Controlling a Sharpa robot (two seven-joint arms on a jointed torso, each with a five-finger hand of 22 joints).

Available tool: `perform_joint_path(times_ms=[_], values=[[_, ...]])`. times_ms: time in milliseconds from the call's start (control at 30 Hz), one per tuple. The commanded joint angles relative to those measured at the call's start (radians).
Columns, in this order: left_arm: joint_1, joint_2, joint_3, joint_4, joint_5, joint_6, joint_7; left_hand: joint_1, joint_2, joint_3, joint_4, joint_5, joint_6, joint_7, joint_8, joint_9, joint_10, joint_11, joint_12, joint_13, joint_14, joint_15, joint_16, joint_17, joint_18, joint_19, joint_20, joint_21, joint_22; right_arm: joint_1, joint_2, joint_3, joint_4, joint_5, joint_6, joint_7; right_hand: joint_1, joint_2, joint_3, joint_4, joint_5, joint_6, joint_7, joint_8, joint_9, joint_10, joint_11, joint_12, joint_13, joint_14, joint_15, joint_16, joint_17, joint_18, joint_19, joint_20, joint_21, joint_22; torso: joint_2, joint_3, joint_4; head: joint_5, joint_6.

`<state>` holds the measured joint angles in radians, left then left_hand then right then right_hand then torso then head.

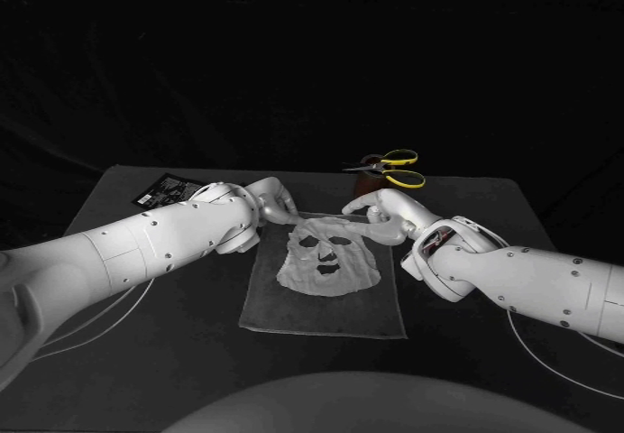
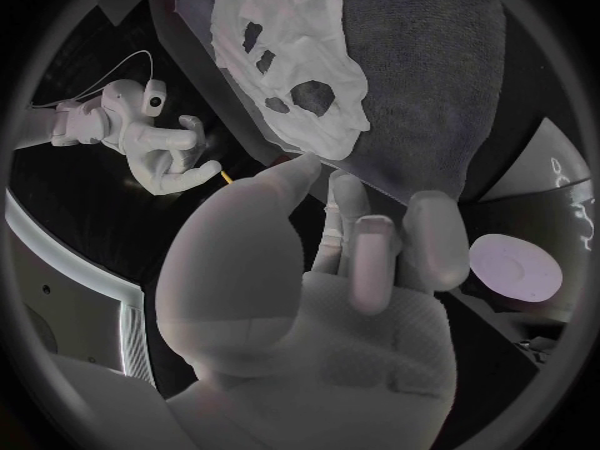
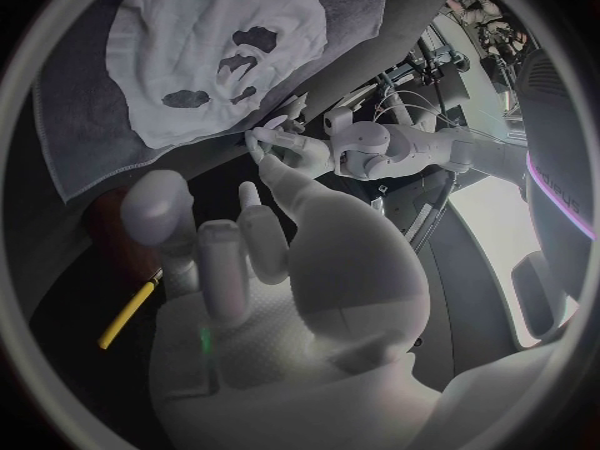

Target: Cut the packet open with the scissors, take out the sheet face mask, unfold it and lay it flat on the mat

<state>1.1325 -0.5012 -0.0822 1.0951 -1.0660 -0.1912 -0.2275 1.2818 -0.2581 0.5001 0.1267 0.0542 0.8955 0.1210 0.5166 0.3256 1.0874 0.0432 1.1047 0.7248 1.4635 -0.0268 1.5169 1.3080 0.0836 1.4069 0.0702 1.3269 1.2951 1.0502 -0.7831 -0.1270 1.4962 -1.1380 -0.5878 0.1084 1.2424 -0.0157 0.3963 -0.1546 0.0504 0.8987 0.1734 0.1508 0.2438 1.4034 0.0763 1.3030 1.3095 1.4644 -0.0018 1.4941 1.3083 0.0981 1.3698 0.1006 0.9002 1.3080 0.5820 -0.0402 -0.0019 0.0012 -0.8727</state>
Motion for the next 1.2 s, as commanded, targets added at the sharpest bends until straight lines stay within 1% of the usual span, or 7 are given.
perform_joint_path(times_ms=[33,100,267,600,967,1100,1200], values=[[0.002,0.023,0.000,-0.023,-0.084,0.029,-0.047,0.013,0.000,-0.016,0.006,-0.005,-0.002,0.003,-0.007,-0.005,0.025,0.001,0.038,0.053,0.073,0.005,0.010,0.150,-0.013,0.011,0.001,0.015,0.018,0.005,-0.018,0.001,0.019,0.009,0.054,-0.025,-0.001,0.007,0.007,-0.002,0.004,0.006,0.000,-0.005,-0.001,0.003,0.004,0.003,0.023,0.073,0.006,0.004,0.117,0.015,0.005,0.005,0.005,0.110,0.001,0.0006,0.0024,-0.003,0.000],[0.002,0.035,-0.002,-0.036,-0.095,0.034,-0.058,0.016,0.000,-0.026,0.010,-0.004,0.000,0.003,-0.007,-0.008,0.042,0.002,0.064,0.089,0.075,0.005,0.014,0.157,-0.015,0.015,0.002,0.024,0.027,0.007,-0.028,0.001,0.025,0.008,0.055,-0.028,-0.001,0.006,0.008,-0.003,0.004,0.006,0.000,-0.005,-0.001,0.004,0.004,0.004,0.023,0.074,0.006,0.005,0.118,0.015,0.006,0.005,0.007,0.111,0.001,0.0009,0.0015,-0.003,0.000],[0.001,0.068,-0.007,-0.071,-0.125,0.039,-0.081,0.024,0.002,-0.040,0.018,-0.004,0.004,0.002,-0.008,-0.013,0.062,0.002,0.097,0.136,0.078,0.005,0.018,0.166,-0.017,0.019,0.003,0.035,0.038,0.010,-0.047,0.001,0.036,0.004,0.054,-0.034,-0.001,0.004,0.011,-0.005,0.005,0.006,0.000,-0.006,-0.002,0.004,0.004,0.004,0.023,0.074,0.006,0.005,0.118,0.014,0.006,0.005,0.008,0.111,0.002,0.0007,0.0010,-0.006,0.000],[-0.002,0.106,-0.014,-0.107,-0.140,0.057,-0.091,0.061,0.017,-0.039,0.014,-0.004,0.015,-0.001,-0.007,-0.019,0.076,-0.001,0.126,0.175,0.083,0.003,0.023,0.181,-0.020,0.024,0.002,0.048,0.052,0.013,-0.058,0.001,0.040,-0.006,0.049,-0.042,-0.002,0.004,0.012,-0.006,0.005,0.006,0.000,-0.006,-0.003,0.004,0.004,0.004,0.023,0.074,0.006,0.005,0.118,0.014,0.006,0.005,0.008,0.111,0.000,-0.0011,0.0030,-0.010,0.000],[-0.007,0.122,-0.017,-0.126,-0.159,0.057,-0.088,0.080,0.024,-0.034,0.009,-0.004,0.025,-0.004,-0.005,-0.023,0.095,-0.004,0.147,0.209,0.086,0.002,0.027,0.189,-0.022,0.027,0.001,0.055,0.060,0.014,-0.059,0.001,0.038,-0.011,0.047,-0.047,-0.002,0.001,0.015,-0.008,0.005,0.006,0.000,-0.007,-0.004,0.004,0.004,0.004,0.024,0.074,0.006,0.005,0.118,0.014,0.006,0.005,0.010,0.112,0.000,-0.0019,0.0032,-0.012,0.000],[-0.007,0.126,-0.018,-0.129,-0.160,0.061,-0.083,0.106,0.039,-0.014,-0.001,-0.004,0.047,-0.013,0.002,-0.024,0.113,-0.012,0.164,0.234,0.089,-0.004,0.031,0.201,-0.023,0.031,-0.002,0.064,0.069,0.014,-0.058,0.001,0.038,-0.012,0.046,-0.047,-0.003,0.001,0.016,-0.008,0.004,0.007,0.000,-0.007,-0.004,0.004,0.004,0.005,0.024,0.074,0.006,0.005,0.118,0.015,0.006,0.005,0.007,0.111,0.000,-0.0016,0.0037,-0.013,0.000],[-0.007,0.129,-0.018,-0.132,-0.162,0.057,-0.073,0.138,0.061,0.025,-0.017,-0.004,0.088,-0.029,0.017,-0.021,0.157,-0.027,0.194,0.294,0.094,-0.017,0.036,0.215,-0.026,0.037,-0.009,0.074,0.080,0.014,-0.058,0.001,0.037,-0.012,0.046,-0.047,-0.003,0.001,0.016,-0.008,0.004,0.007,0.000,-0.007,-0.004,0.004,0.004,0.005,0.024,0.074,0.006,0.005,0.118,0.015,0.006,0.005,0.007,0.111,0.000,-0.0013,0.0030,-0.014,0.000]])
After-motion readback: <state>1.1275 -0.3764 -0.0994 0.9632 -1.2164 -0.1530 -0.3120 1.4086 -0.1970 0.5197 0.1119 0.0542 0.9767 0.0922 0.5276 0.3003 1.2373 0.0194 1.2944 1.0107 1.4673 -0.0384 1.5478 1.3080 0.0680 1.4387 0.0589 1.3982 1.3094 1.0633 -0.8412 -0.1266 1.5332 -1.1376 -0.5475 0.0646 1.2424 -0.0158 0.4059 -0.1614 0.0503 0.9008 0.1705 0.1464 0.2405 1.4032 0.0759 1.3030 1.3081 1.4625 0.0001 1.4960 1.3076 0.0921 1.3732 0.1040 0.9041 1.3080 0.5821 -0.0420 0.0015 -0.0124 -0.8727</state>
